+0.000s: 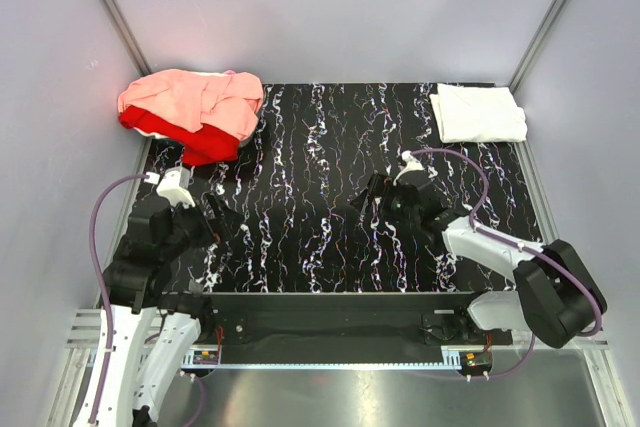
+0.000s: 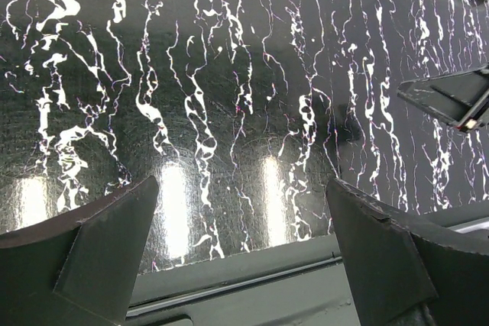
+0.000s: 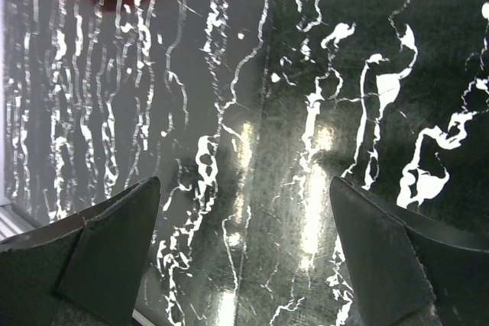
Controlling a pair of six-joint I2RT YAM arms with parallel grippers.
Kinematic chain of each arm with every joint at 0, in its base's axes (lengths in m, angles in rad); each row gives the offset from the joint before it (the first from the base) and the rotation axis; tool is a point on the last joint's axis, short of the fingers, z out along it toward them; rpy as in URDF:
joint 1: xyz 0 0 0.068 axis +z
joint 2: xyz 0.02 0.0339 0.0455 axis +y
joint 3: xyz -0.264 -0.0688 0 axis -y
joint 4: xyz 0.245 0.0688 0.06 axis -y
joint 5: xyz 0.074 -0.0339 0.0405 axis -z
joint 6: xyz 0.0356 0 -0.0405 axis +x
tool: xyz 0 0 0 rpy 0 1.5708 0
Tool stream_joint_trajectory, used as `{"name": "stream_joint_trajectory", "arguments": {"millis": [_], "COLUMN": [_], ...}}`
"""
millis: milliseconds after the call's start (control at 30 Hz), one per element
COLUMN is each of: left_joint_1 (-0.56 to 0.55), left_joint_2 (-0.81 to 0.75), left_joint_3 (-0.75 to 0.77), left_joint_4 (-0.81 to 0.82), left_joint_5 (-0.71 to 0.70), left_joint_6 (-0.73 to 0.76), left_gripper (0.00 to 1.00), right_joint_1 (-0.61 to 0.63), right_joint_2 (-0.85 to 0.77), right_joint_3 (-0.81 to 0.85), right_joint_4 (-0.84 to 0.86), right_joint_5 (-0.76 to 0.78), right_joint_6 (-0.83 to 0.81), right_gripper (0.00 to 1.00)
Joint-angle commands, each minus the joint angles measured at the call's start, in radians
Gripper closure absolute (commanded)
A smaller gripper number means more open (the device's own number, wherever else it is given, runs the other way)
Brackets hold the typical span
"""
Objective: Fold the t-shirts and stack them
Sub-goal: Reset both grippers
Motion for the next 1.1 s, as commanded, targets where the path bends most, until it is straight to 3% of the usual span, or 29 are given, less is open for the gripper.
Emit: {"name": "stream_joint_trajectory", "arguments": {"millis": [0,867,1067], "left_joint_1": [0.005,0.005,0.005], "left_joint_2": [0.009,0.013,0.013], "left_joint_3": [0.009,0.006,0.006], "left_joint_4": [0.037,0.036,0.036], "left_joint_5": [-0.022,-0.055,-0.057], "left_joint_6": [-0.008,-0.024,-0.027], "left_gripper": [0.01,0.01,0.01], "right_joint_1": [0.008,0.008,0.008], "right_joint_2": [0.025,0.056,-0.001], "right_joint_3": [0.039,0.067,0.019], "right_joint_4": [0.032,-0.001,0.049], "right_joint_5": [-0.014,-0.011,-0.013], "right_joint_6": [-0.002,0.003,-0.005], "right_gripper": [0.00,0.00,0.00]}}
